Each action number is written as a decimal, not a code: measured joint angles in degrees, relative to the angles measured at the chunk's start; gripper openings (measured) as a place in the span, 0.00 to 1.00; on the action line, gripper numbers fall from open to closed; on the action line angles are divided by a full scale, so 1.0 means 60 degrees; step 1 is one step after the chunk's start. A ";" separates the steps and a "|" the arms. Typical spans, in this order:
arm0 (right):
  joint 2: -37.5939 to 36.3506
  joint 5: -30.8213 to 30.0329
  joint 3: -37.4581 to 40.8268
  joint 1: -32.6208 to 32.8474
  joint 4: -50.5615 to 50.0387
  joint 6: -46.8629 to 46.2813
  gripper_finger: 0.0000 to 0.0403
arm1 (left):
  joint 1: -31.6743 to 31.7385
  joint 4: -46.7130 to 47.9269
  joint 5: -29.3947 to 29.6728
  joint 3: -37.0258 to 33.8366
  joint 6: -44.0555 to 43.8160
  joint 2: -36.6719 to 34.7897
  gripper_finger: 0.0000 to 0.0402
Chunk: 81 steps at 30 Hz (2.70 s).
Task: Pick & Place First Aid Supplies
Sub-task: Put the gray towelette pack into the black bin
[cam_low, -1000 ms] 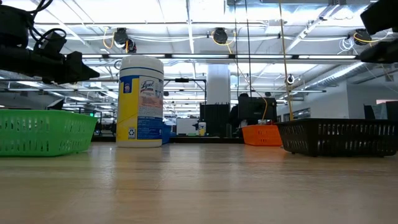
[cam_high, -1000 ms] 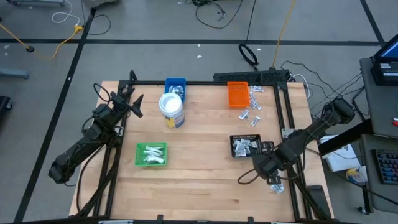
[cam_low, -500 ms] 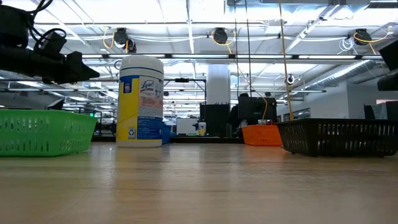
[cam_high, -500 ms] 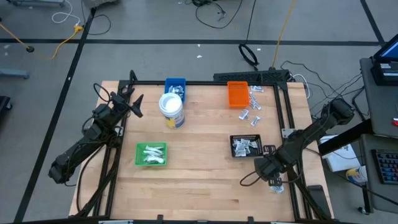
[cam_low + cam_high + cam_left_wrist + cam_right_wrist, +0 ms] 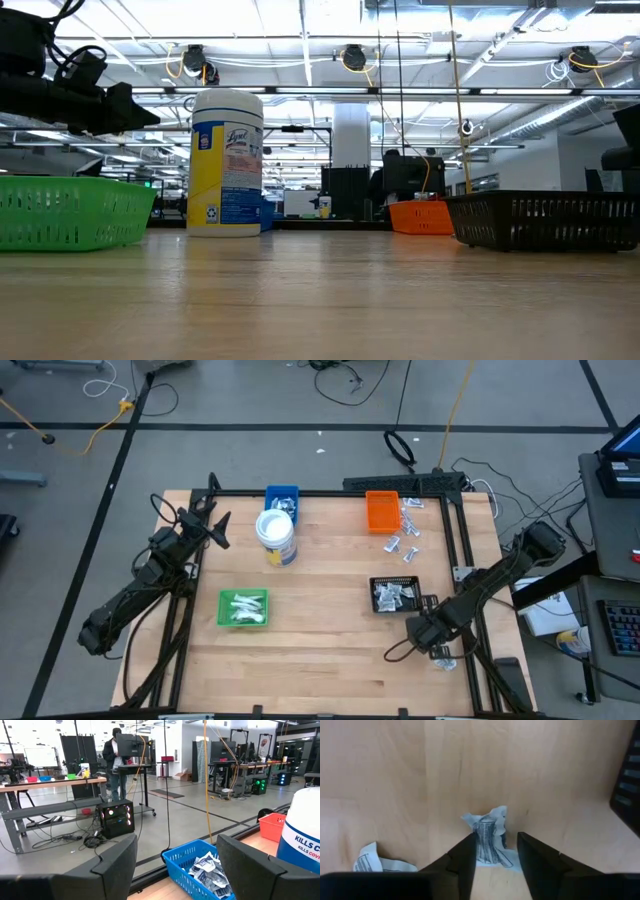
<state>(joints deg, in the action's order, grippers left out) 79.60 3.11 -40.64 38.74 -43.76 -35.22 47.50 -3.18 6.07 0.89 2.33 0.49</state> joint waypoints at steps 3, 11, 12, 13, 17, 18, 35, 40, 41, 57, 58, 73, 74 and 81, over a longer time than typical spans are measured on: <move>-0.0002 0.0004 0.0000 0.0000 0.0045 0.0014 0.23 | 0.0001 0.0000 0.0000 0.0000 0.0000 0.0000 0.68; 0.0011 0.0254 -0.0234 0.0000 0.0012 -0.0540 0.03 | -0.0001 -0.0001 0.0000 0.0000 0.0000 0.0000 0.68; 0.0005 0.0256 -0.0367 0.0000 -0.0032 -0.0563 0.03 | -0.0003 0.0000 0.0000 0.0000 0.0000 0.0000 0.68; -0.0015 0.0257 -0.0518 0.0000 -0.0126 -0.0550 0.03 | 0.0001 0.0000 0.0000 0.0000 0.0000 0.0000 0.68; -0.0024 0.0278 -0.1199 0.0000 -0.0572 -0.0332 0.01 | -0.0002 0.0000 0.0000 0.0000 0.0000 -0.0001 0.68; -0.0024 0.0278 -0.1365 0.0000 -0.0661 -0.0267 0.02 | 0.0001 0.0000 0.0000 0.0000 0.0000 -0.0002 0.68; -0.0031 0.0244 -0.3107 -0.0369 -0.2180 0.0662 0.03 | -0.0001 -0.0002 0.0000 0.0000 0.0000 -0.0002 0.68; -0.0031 0.0180 -0.3107 -0.1781 -0.2249 0.1308 0.03 | 0.0001 -0.0002 0.0000 0.0000 0.0000 -0.0002 0.68; -0.0031 0.0184 -0.3107 -0.2048 -0.2313 0.1539 0.03 | -0.0002 0.0000 0.0000 0.0000 0.0000 -0.0004 0.68; -0.0030 0.0097 -0.3095 -0.5312 -0.3387 0.3692 0.03 | -0.0002 0.0000 0.0000 0.0000 0.0000 0.0000 0.68; -0.0037 -0.0073 -0.3057 -0.5400 -0.3294 0.3778 0.03 | -0.0001 0.0000 0.0000 0.0000 0.0000 -0.0002 0.68; -0.0038 -0.1301 -0.1417 -0.5635 -0.1375 0.4056 0.07 | 0.0000 -0.0003 0.0000 0.0000 0.0000 -0.0004 0.68; -0.0038 -0.1301 -0.1417 -0.5635 -0.1337 0.4125 0.09 | -0.0002 0.0000 0.0000 0.0000 0.0000 -0.0001 0.68; -0.0038 -0.1263 -0.1432 -0.5646 -0.1203 0.4316 0.28 | 0.0000 0.0000 0.0000 0.0000 0.0000 0.0000 0.68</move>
<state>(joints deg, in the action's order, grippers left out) 79.37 -4.47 -49.23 4.86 -50.98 -9.32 47.50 -3.18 6.07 0.89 2.33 0.49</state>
